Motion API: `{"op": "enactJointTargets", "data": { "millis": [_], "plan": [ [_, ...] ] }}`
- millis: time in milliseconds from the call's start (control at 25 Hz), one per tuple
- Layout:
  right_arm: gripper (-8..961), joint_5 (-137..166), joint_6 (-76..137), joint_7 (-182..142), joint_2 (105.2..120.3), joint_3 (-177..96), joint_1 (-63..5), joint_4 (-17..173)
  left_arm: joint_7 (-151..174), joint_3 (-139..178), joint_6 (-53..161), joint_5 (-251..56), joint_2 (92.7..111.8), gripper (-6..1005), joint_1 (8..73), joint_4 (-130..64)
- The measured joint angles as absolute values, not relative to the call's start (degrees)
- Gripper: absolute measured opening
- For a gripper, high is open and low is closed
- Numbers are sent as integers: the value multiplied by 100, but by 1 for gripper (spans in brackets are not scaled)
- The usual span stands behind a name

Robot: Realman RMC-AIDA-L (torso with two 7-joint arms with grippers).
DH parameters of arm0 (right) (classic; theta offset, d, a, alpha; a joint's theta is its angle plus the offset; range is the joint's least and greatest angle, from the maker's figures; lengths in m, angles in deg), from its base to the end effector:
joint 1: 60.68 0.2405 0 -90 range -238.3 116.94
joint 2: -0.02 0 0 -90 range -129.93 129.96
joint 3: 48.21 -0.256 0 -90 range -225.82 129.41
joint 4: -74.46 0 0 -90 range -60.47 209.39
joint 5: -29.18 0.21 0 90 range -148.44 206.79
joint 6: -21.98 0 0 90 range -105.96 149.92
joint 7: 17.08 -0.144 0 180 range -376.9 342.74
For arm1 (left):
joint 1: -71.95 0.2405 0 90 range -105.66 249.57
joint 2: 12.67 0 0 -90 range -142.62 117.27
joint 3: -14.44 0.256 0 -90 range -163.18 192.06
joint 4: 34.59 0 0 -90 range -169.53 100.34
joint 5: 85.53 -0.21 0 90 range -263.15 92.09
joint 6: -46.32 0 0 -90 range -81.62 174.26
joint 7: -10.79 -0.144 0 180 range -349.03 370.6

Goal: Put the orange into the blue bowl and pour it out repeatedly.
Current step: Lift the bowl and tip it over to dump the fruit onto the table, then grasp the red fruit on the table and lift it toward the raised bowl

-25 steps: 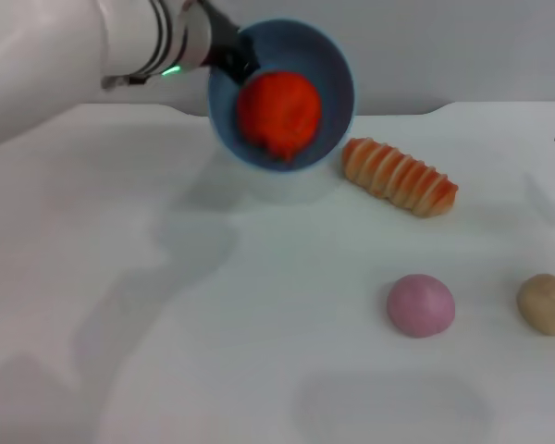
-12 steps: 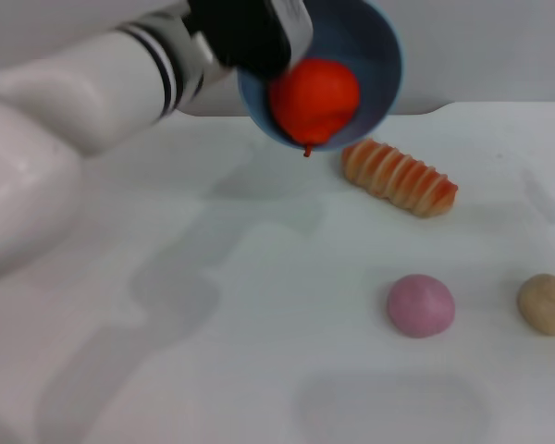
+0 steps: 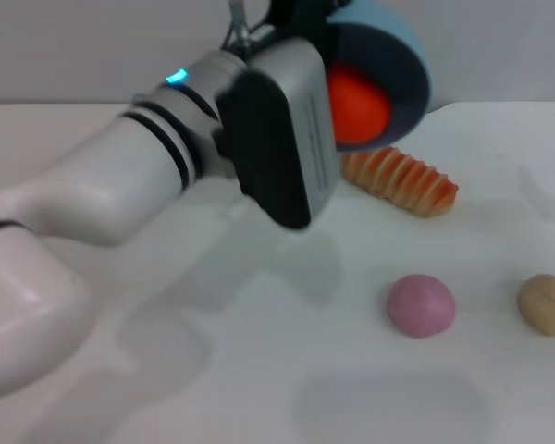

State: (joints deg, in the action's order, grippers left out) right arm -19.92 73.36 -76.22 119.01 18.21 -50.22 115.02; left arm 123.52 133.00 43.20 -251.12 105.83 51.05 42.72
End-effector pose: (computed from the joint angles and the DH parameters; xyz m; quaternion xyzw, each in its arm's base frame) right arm 0.3377 0.3308 0.0489 -0.7269 0.3219 0.3341 0.5063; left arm -0.0858 0.3598 -0.0594 -0.7765 0.3728 0.0005 0.5080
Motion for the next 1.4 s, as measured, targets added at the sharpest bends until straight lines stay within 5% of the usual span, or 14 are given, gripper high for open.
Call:
{"op": "enactJointTargets", "data": {
  "millis": [440,800,1400],
  "plan": [
    [727,-1917,7415,-7631,11903,1815,-4998,11400,11197,13764,3265,-24952,10608,-1,5125,3674],
    [726,-2044,7623,-7958,11848,1849,-4979,11445,11921,13177,3818,-21700,10594,-2,4903,3633],
    [717,-7662,9203,-13439,11734,1426,-4689,13961,14341,10826,6195,-19844,10545,-1,3808,2608]
  ]
}}
